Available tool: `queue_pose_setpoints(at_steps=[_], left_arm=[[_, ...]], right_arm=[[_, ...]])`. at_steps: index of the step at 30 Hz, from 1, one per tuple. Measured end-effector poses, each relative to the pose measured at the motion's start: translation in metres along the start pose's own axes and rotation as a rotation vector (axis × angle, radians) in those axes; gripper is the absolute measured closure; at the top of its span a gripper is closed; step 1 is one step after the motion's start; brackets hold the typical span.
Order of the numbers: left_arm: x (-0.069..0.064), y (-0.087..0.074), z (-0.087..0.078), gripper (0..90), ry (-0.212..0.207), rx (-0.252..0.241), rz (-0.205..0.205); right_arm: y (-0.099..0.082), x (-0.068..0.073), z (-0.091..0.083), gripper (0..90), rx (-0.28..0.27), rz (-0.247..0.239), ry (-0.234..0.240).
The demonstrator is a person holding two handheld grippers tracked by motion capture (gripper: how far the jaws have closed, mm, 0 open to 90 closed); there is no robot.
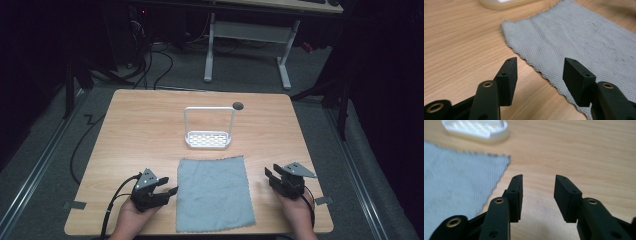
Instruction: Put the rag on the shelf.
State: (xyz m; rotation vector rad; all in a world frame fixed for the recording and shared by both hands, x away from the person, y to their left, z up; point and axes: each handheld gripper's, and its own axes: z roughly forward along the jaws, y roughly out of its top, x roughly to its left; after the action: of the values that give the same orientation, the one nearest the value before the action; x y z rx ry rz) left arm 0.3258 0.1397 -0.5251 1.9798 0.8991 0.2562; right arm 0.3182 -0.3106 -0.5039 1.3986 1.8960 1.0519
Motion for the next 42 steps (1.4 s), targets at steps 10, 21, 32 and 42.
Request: queue_pose_setpoints(at_steps=[10,21,32,42], left_arm=[[-0.006,0.001,0.009,49.8,-0.014,0.022,0.011],[-0.035,0.006,0.033,71.3,-0.053,0.077,0.133],[-0.049,-0.009,0.01,73.3,-0.143,0.165,0.164],[-0.008,0.007,0.011,58.9,0.0,0.03,-0.023]], right_arm=[[-0.003,0.008,0.004,64.7,0.022,-0.046,0.044],[0.002,0.068,0.033,87.8,0.084,-0.211,0.181],[-0.019,0.09,0.013,89.1,0.212,-0.274,0.22],[-0.017,0.08,-0.001,68.0,0.074,-0.163,0.209]])
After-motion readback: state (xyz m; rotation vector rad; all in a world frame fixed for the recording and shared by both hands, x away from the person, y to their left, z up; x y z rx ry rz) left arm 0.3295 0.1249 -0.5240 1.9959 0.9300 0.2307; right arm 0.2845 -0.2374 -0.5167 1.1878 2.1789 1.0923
